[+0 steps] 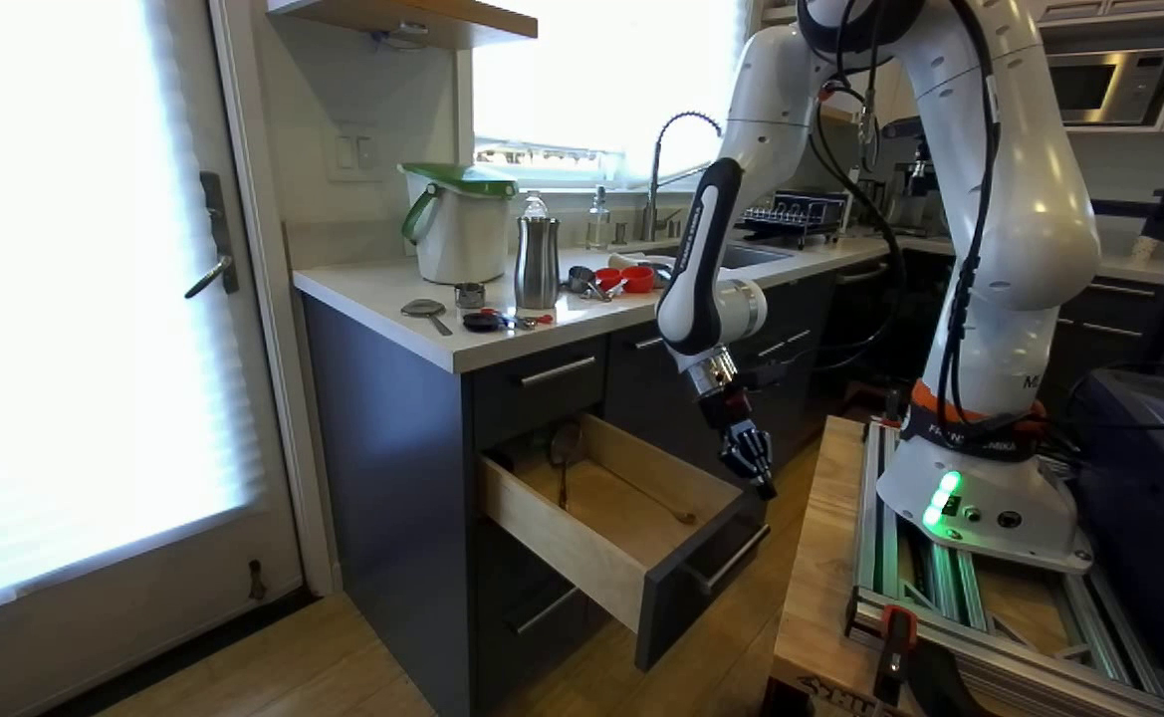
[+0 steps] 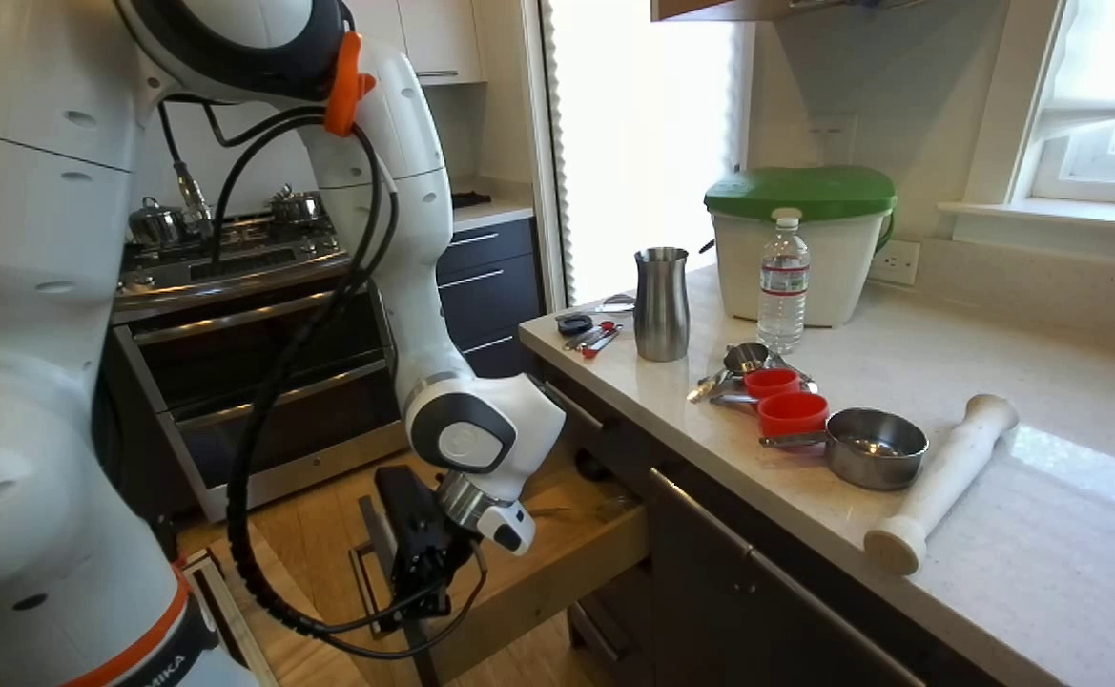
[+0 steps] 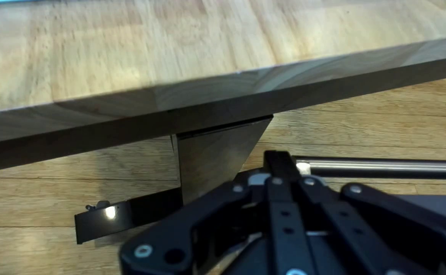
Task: Close the open drawer fully
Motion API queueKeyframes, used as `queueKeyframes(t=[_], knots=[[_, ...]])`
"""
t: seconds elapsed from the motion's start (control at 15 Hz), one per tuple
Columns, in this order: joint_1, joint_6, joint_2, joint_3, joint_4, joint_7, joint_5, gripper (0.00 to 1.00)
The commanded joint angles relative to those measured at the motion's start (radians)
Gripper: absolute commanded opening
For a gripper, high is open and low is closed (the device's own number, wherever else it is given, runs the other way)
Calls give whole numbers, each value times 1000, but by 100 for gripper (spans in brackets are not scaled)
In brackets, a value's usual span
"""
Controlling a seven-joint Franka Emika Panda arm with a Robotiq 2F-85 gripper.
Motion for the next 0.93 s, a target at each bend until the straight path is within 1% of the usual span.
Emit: queueKeyframes(t=[0.0, 0.4, 0.6, 0.87], knots=[[-26, 73, 1, 25, -13, -29, 9, 0], [-55, 205, -38, 65, -49, -93, 36, 0], [-100, 295, -54, 112, -71, -153, 87, 0], [-199, 442, -76, 208, -107, -256, 196, 0]])
